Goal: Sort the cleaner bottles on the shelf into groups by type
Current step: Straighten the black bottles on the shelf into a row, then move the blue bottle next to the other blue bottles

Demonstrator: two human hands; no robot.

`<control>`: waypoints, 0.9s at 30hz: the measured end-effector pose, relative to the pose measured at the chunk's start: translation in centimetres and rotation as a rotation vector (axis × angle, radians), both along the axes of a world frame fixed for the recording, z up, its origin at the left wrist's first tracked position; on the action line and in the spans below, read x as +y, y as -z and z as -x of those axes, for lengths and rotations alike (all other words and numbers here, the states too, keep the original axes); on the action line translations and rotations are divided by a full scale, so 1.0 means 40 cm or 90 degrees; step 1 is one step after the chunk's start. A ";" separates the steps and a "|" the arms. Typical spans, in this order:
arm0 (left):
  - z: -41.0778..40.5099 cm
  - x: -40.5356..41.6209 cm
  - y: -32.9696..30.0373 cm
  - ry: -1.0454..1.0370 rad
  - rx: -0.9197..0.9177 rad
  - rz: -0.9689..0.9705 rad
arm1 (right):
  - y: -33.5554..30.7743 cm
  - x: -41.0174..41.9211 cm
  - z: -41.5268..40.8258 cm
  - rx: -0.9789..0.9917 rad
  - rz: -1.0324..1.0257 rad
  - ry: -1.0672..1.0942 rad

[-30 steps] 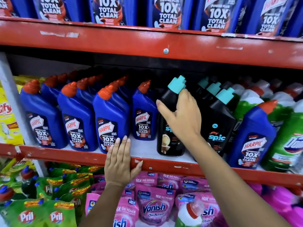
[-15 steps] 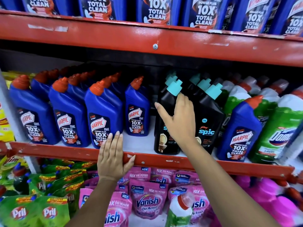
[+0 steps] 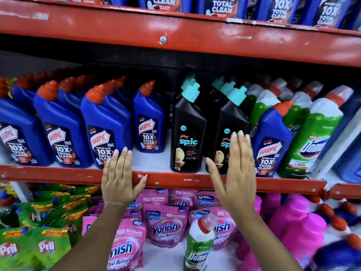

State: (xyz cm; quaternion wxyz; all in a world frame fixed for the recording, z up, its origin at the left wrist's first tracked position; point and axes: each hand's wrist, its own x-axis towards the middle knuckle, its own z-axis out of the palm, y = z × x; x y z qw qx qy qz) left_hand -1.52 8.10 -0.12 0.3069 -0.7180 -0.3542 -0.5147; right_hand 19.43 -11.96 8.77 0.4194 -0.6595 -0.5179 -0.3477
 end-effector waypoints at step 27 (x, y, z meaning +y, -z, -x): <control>-0.007 -0.003 -0.001 -0.002 -0.006 -0.009 | -0.219 -0.072 -0.151 0.025 -0.098 0.048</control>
